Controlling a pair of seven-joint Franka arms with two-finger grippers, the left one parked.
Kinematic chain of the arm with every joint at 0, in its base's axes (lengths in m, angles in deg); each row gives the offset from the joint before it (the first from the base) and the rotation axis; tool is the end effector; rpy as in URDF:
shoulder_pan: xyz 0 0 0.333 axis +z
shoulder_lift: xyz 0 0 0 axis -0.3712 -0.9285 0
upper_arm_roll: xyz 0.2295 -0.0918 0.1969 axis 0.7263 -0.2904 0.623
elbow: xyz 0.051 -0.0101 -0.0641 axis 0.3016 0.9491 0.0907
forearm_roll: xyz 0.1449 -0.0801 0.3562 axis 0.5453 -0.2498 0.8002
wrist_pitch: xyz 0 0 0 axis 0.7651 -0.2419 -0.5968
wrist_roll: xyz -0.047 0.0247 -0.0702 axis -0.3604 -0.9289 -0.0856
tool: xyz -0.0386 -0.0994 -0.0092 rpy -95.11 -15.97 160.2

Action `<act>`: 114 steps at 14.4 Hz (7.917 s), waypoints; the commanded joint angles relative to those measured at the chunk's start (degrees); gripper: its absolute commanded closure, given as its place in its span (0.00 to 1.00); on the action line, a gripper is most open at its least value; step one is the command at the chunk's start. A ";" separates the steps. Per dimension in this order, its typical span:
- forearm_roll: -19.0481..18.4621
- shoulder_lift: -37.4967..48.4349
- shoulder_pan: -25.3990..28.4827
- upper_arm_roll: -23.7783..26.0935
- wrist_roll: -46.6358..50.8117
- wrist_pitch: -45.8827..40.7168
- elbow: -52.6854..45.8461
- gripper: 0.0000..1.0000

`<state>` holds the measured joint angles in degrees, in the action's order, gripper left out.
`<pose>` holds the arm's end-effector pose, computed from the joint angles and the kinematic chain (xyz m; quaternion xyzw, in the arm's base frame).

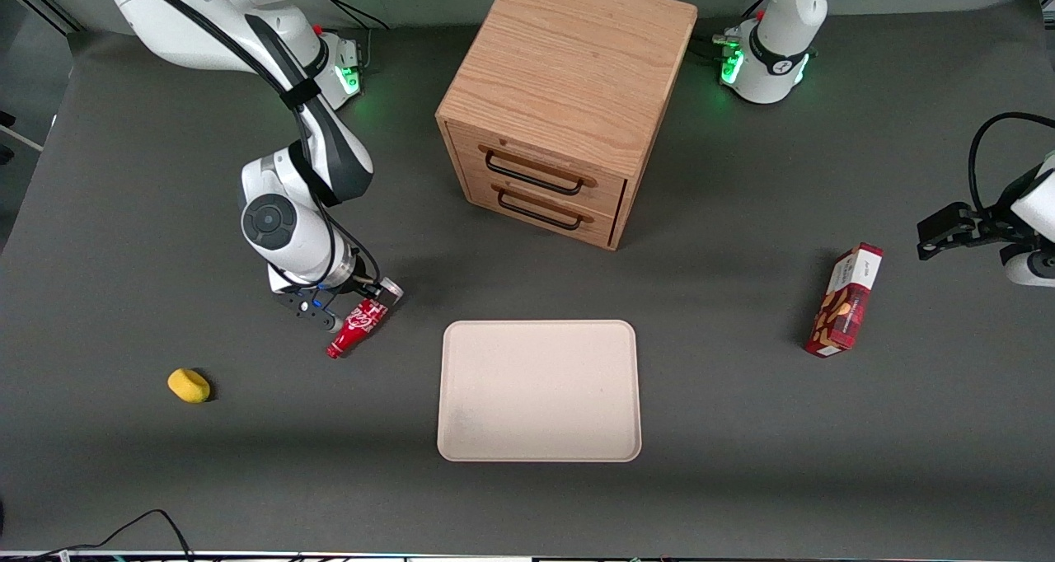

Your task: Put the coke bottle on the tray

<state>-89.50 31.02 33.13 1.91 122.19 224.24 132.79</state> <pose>0.5534 0.1981 0.2590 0.9619 -0.2727 -0.0213 0.0020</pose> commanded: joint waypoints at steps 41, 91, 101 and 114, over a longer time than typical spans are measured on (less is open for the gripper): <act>3.94 16.15 -5.54 0.22 -7.17 -51.85 -30.67 1.00; -6.08 -40.03 11.60 -0.84 -27.38 -16.43 -60.48 0.00; 0.50 -11.41 5.46 0.74 -26.59 -22.29 -33.09 0.00; 4.65 24.83 -3.61 -8.21 -41.87 -41.99 -14.78 0.00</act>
<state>-86.33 49.48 29.27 -3.16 84.42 183.00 112.95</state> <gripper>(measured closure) 0.000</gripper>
